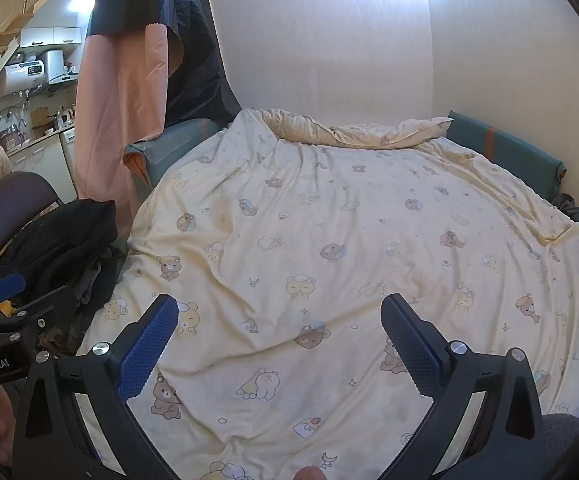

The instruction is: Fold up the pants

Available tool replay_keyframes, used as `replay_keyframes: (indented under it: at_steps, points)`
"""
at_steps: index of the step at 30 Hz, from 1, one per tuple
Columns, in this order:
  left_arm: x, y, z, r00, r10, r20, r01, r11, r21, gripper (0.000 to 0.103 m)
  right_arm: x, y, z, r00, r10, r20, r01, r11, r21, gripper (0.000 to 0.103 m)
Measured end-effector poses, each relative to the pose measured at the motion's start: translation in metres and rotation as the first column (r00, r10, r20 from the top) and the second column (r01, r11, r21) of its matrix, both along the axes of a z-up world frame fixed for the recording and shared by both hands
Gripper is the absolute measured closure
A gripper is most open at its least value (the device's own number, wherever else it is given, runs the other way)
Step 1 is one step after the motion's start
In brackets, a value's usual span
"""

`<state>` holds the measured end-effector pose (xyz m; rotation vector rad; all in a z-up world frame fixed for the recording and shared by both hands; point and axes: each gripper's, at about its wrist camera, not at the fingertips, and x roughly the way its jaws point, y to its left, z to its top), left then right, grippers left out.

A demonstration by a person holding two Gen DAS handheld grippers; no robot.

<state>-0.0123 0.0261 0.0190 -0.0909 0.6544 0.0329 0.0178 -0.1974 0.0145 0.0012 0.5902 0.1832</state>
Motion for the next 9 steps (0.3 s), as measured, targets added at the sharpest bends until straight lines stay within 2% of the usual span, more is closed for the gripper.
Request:
replay_keyframes:
  at_steps: [9]
  points:
    - [0.0004,-0.0013,-0.002,1.0,-0.009,0.001,0.009,1.0,0.0,0.0,0.0016,-0.0007,-0.002,1.0,-0.001,-0.003,0.001,1.0,0.002,0.0]
